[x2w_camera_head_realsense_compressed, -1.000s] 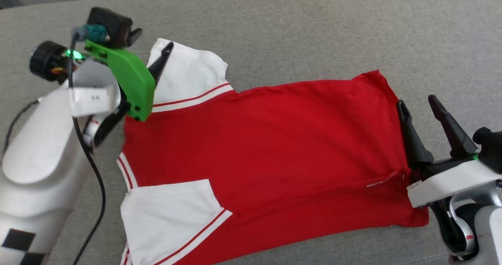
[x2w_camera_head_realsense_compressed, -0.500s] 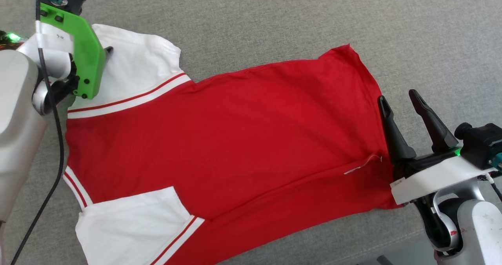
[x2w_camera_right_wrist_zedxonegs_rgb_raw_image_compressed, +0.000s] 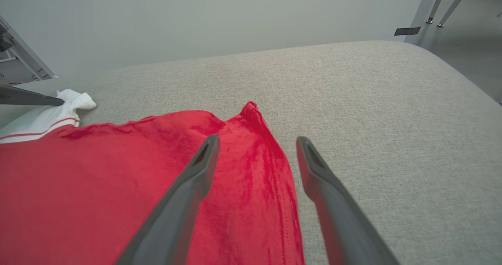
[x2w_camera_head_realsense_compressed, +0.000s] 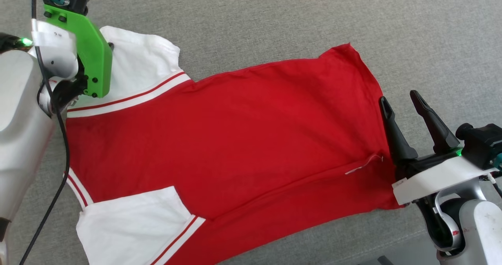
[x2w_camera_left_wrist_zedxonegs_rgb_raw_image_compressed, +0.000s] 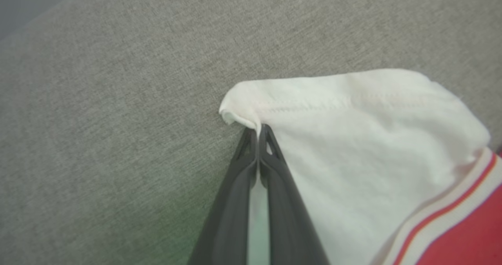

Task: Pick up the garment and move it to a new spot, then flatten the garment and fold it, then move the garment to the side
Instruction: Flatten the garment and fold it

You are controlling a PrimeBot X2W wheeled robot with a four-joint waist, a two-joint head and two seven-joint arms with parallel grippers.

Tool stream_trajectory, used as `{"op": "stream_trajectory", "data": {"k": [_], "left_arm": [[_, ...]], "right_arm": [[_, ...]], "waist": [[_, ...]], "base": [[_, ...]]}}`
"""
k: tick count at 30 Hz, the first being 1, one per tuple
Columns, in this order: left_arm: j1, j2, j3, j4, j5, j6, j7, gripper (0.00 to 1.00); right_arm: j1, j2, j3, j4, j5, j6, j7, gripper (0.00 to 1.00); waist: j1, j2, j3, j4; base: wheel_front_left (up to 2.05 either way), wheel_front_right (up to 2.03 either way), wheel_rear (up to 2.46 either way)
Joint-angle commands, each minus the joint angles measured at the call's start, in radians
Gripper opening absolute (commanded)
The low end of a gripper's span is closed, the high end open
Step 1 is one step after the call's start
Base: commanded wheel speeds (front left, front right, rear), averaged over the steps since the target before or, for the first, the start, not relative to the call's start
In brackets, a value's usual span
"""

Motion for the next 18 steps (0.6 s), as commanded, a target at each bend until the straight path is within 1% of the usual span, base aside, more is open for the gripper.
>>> {"op": "stream_trajectory", "data": {"k": [1,8,14,18], "left_arm": [[0.032,-0.009,-0.015,0.007,-0.003,-0.003,-0.024,0.0],[0.027,-0.015,-0.007,-0.005,-0.011,-0.003,-0.173,0.0],[0.077,-0.007,-0.03,-0.093,-0.035,-0.003,-0.253,0.0],[0.123,0.004,-0.036,-0.18,-0.028,0.005,-0.289,0.0]], "right_arm": [[-0.018,-0.007,0.0,0.002,0.009,-0.001,0.004,1.0],[-0.008,-0.039,-0.016,0.008,0.011,-0.001,0.044,1.0],[0.017,-0.082,-0.037,0.006,0.012,-0.001,0.133,1.0],[0.014,-0.119,-0.06,-0.001,0.012,-0.001,0.217,1.0]], "waist": [[-0.0001,-0.0001,-0.009,0.011],[-0.0001,-0.0001,-0.065,0.058],[-0.0001,-0.0001,-0.117,0.129],[-0.0001,-0.0001,-0.139,0.178]], "base": [[0.0,0.0,0.0],[0.0,0.0,0.0],[0.0,0.0,0.0],[0.0,0.0,0.0]]}}
